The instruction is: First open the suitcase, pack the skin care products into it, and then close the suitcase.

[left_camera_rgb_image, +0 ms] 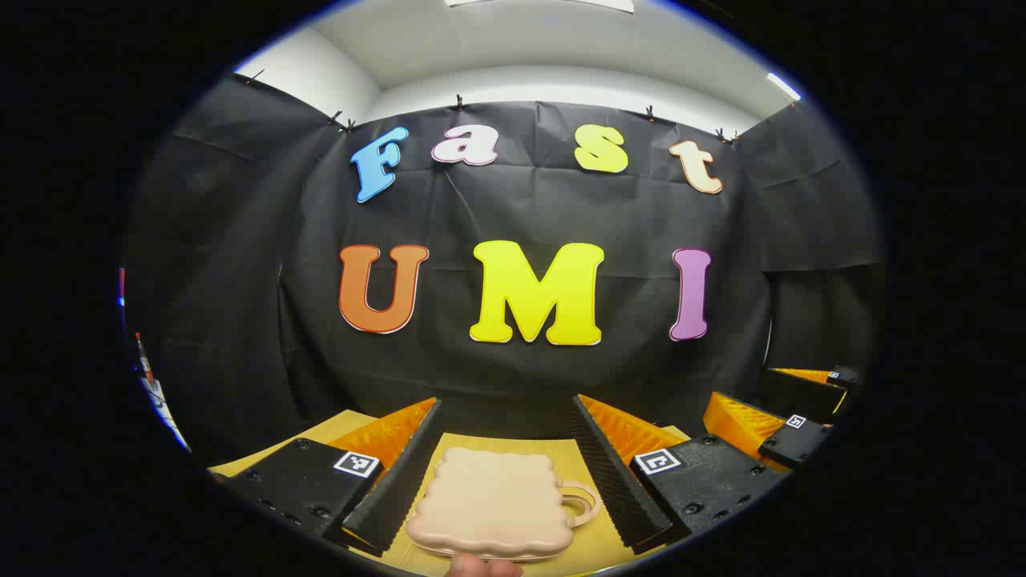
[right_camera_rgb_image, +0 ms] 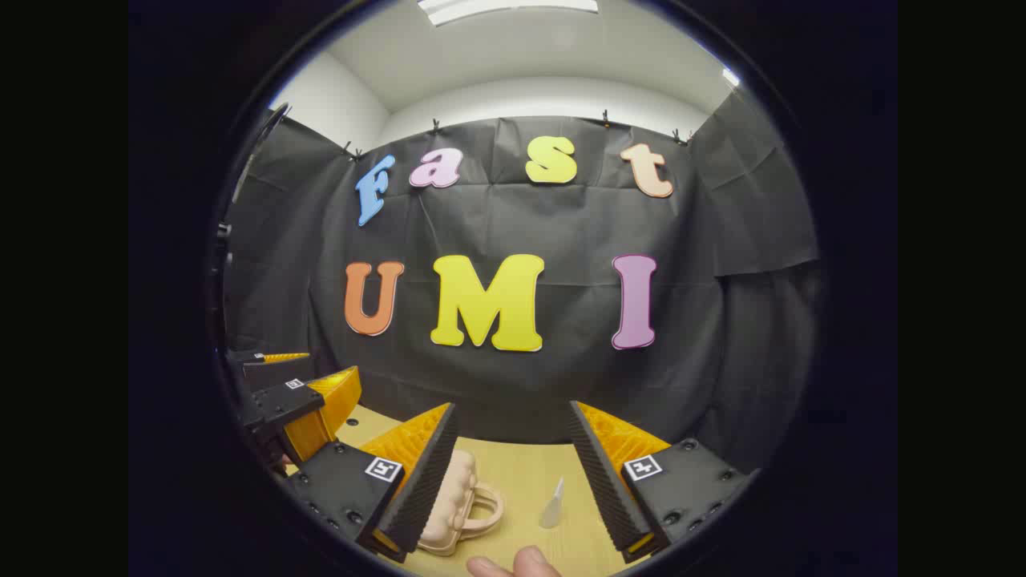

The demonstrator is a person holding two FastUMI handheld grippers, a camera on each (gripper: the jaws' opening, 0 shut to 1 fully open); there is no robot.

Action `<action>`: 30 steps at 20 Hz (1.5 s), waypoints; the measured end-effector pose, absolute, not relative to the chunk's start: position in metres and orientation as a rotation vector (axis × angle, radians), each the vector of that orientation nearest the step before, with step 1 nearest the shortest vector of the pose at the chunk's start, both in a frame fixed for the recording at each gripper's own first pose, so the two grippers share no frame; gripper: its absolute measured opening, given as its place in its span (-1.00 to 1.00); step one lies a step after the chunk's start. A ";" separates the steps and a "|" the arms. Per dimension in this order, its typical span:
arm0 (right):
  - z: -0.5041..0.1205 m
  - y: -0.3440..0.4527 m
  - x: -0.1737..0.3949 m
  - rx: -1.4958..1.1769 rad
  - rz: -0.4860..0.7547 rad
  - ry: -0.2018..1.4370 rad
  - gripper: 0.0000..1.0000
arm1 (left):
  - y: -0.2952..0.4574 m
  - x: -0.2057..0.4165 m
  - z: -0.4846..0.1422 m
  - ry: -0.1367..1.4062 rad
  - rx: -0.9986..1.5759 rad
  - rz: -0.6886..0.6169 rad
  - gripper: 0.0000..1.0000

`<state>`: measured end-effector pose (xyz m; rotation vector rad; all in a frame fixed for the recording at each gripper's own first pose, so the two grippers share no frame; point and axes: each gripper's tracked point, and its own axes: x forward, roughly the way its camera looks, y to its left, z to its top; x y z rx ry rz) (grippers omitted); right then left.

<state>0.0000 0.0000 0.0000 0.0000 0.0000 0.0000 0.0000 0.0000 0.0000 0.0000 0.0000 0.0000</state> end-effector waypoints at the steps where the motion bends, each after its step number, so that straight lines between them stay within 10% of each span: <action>1: -0.001 0.000 0.002 -0.004 -0.001 -0.001 0.63 | 0.001 0.001 -0.001 0.000 0.004 0.001 0.99; 12: -0.016 -0.014 0.017 -0.005 0.001 0.044 0.63 | -0.007 0.012 -0.022 0.050 0.033 0.005 0.99; 30: -0.117 -0.209 0.001 -0.037 -0.230 0.250 0.63 | -0.135 0.050 -0.238 0.439 0.629 -0.343 0.96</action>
